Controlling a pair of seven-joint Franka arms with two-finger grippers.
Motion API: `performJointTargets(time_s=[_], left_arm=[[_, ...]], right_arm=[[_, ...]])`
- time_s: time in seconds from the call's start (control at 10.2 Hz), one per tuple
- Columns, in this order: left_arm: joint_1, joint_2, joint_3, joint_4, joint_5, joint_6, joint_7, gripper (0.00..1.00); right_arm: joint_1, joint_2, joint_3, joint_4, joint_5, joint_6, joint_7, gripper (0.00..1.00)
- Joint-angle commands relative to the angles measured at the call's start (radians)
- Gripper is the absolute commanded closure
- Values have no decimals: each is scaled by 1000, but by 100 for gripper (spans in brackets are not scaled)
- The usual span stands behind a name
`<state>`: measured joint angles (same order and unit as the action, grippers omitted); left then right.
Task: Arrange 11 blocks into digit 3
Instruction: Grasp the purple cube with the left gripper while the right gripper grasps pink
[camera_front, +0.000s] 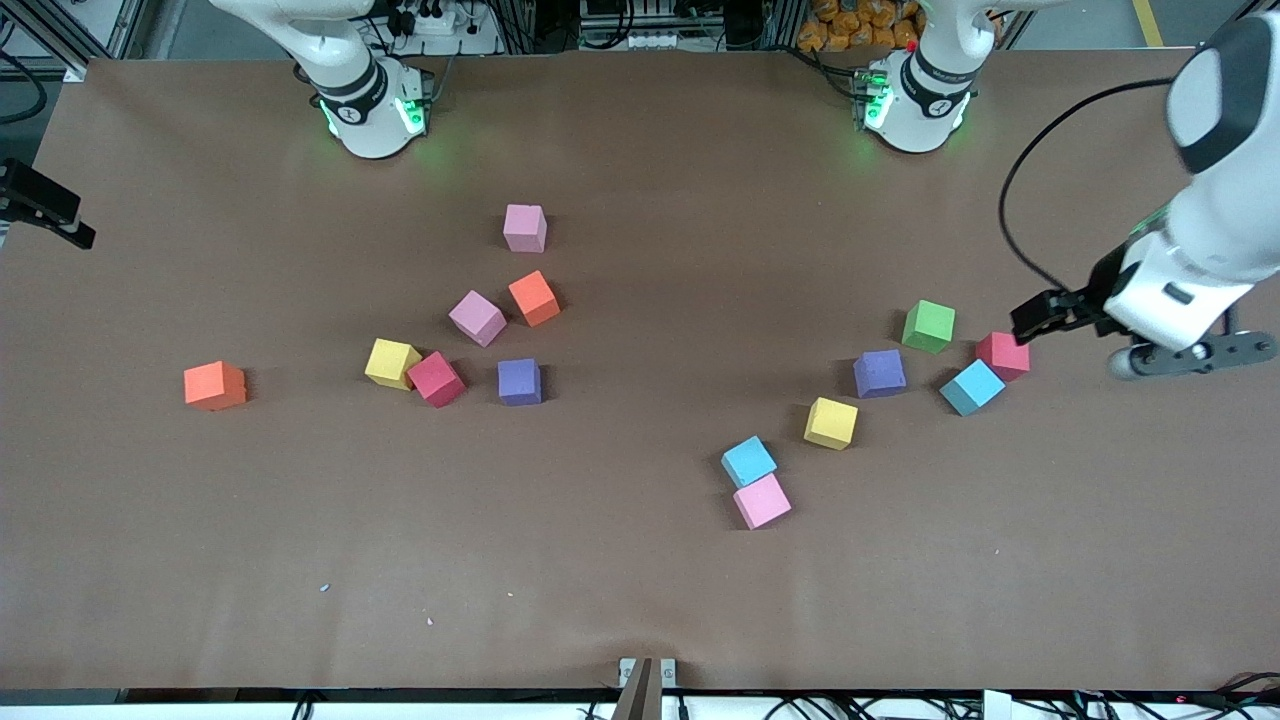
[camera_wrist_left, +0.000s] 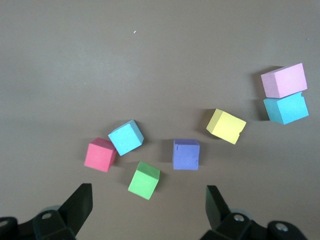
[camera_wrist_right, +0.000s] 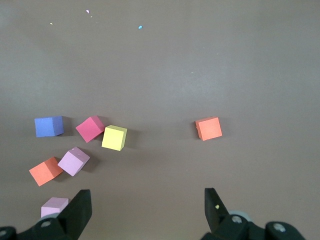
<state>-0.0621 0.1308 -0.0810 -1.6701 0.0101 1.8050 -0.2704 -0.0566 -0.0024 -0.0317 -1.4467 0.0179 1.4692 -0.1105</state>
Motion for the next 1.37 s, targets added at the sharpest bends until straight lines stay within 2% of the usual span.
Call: performJointTargets(time_s=[0.0, 0.2, 0.69, 0.88, 1.08, 1.27], left_arm=[[-7, 18, -3, -129, -24, 153, -26, 0], [-19, 96, -13, -145, -24, 230, -35, 0], [-77, 234, -19, -146, -13, 276, -104, 0], [-85, 247, -19, -190, -12, 307, -105, 0], [-85, 239, -19, -278, -10, 390, -104, 0], [-84, 240, -19, -315, -10, 413, -104, 0]], right_arm=[[-9, 4, 13, 9, 17, -12, -11, 0], [39, 15, 16, 6, 17, -32, -11, 0], [174, 88, 18, 3, 45, -24, -12, 0], [260, 105, 16, -12, 50, -138, -3, 0], [297, 93, 16, -113, 46, -124, 60, 0], [305, 59, 16, -264, 79, -38, 58, 0]])
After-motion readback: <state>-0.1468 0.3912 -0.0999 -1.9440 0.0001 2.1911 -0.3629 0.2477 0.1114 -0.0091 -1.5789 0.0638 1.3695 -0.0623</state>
